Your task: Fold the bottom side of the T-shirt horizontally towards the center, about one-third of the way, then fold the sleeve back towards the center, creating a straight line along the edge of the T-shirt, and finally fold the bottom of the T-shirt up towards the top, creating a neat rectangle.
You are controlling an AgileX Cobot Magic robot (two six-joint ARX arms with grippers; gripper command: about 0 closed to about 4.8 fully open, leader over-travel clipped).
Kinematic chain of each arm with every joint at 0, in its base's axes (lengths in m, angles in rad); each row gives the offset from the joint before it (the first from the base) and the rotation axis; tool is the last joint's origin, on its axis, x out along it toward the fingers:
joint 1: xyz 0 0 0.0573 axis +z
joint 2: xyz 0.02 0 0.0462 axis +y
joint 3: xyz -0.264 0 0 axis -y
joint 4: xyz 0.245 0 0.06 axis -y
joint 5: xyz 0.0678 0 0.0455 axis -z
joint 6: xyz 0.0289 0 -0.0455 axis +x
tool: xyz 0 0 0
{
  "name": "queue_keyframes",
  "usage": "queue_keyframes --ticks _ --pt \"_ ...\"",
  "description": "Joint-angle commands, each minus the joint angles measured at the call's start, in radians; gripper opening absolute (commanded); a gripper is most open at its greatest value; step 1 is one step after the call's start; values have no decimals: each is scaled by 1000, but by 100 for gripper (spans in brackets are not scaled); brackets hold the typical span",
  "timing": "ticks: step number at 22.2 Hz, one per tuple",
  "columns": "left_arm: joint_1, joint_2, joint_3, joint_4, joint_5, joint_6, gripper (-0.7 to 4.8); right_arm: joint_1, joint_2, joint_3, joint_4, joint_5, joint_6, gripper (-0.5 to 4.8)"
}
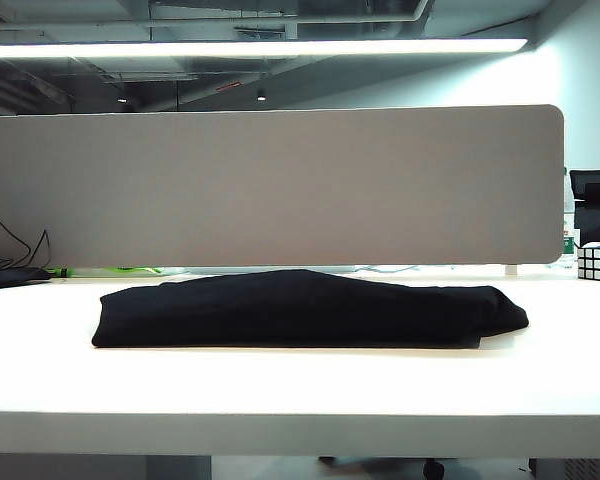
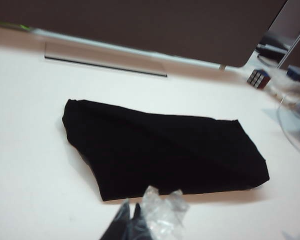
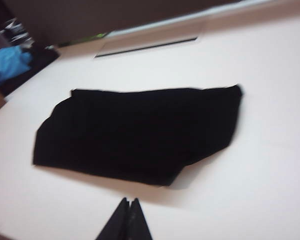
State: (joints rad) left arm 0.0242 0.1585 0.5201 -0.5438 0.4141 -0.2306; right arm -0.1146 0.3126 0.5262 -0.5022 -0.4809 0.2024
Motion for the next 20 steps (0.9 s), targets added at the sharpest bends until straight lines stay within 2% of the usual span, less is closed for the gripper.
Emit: queue_keyframes --ticks 1,4,9,18,20 --pt "0 -153 -32 -50 -67 -19 -6 0 -137 -44 1 55 -5 -9" --pt "-3 -144 -48 -68 -76 -32 -6 0 -237 -95 -4 99 -9 -9" --pt "-2 -153 -87 26 -98 -51 -6 0 -295 -139 47 234 7 -9" --pt "-3 -153 -296 366 -211 -129 -6 0 -311 -350 298 322 -1 -9" --pt "-3 -153 -364 434 -212 -193 -6 0 -311 -406 312 359 -11 -9"
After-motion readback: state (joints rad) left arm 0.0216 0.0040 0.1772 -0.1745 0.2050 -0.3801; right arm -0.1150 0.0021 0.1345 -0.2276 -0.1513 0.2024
